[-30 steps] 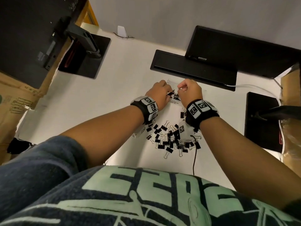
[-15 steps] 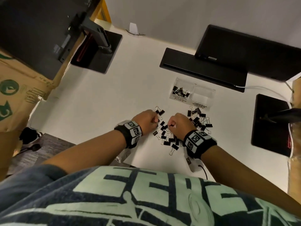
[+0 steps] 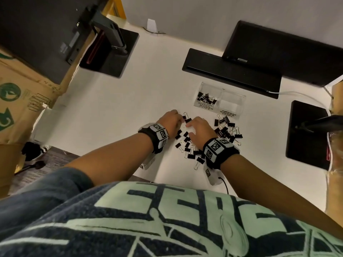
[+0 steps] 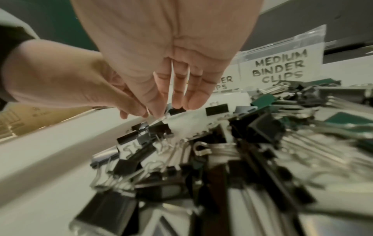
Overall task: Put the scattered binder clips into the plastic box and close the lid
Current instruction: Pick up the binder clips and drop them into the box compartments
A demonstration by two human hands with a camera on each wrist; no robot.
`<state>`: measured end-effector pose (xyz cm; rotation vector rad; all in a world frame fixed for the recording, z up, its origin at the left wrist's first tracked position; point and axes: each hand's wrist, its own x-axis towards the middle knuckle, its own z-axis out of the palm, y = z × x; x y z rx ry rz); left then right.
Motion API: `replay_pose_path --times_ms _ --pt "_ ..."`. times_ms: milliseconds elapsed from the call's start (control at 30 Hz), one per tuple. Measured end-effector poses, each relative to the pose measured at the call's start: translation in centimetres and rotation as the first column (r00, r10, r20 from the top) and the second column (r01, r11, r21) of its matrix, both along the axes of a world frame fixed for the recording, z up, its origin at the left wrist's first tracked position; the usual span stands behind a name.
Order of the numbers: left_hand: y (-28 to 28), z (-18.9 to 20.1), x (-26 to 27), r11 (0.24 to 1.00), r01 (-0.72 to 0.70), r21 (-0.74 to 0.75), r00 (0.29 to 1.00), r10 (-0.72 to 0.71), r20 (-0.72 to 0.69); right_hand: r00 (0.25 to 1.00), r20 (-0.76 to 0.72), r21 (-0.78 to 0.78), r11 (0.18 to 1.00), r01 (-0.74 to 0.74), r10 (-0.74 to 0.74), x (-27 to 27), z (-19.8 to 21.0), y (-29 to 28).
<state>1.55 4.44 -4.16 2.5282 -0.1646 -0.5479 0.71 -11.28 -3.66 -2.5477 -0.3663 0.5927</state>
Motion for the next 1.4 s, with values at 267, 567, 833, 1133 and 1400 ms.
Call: replay_pose_path --times_ms 267,567,833,1133,1400 --pt "1.7 -0.3 -1.0 0.998 -0.062 -0.013 0.998 0.062 -0.014 0.998 0.021 -0.083 0.995 0.053 -0.051 1.3 0.1 -0.9" --pt "0.6 -0.7 -2.5 0.993 0.1 0.062 0.993 -0.096 -0.063 1.0 -0.022 -0.135 0.991 -0.002 -0.001 -1.2 -0.6 0.9" --pt "0.4 -0.5 -1.9 0.999 0.016 0.041 1.0 -0.017 0.024 0.984 -0.019 -0.05 0.984 0.174 -0.175 -0.6 -1.2 1.5" --pt "0.4 0.0 -1.7 0.96 -0.229 -0.16 0.973 0.228 -0.024 0.95 -0.024 0.1 0.945 0.312 -0.311 0.5 -1.0 0.4" --pt "-0.4 1.2 0.5 0.84 -0.442 -0.315 0.897 0.422 -0.131 0.812 -0.001 0.365 0.756 0.544 -0.584 6.1 3.3 -2.0"
